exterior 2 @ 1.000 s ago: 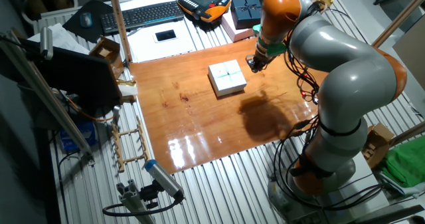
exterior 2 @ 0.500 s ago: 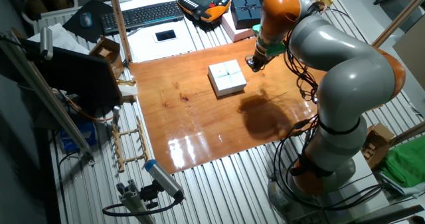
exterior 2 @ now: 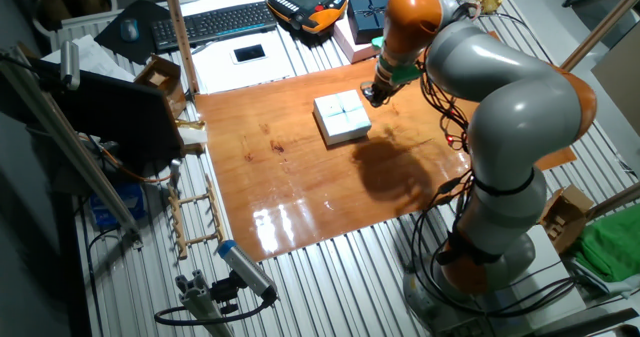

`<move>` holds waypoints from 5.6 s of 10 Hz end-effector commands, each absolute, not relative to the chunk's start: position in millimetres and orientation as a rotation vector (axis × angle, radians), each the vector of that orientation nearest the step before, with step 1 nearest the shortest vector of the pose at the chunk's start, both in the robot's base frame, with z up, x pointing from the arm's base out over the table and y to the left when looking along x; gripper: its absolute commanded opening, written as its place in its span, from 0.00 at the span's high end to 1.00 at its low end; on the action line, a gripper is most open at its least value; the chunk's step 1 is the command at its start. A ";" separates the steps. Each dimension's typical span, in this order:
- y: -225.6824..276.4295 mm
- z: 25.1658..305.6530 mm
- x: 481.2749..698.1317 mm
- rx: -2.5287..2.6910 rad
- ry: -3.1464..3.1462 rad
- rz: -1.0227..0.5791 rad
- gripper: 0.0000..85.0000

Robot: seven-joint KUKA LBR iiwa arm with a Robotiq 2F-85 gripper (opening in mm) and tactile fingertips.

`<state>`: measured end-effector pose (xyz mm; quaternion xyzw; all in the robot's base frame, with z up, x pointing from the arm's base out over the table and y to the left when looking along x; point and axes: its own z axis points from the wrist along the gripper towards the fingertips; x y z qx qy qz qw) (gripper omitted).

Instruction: Take everything out of the gift box

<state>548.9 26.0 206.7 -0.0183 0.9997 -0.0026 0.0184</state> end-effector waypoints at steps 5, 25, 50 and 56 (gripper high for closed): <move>39.6 187.3 560.6 -0.044 3.104 0.009 0.99; 65.8 143.9 579.3 0.009 3.106 0.015 0.99; 81.4 114.5 605.4 -0.020 3.073 0.054 0.65; 80.0 104.4 608.3 -0.017 3.070 0.066 0.69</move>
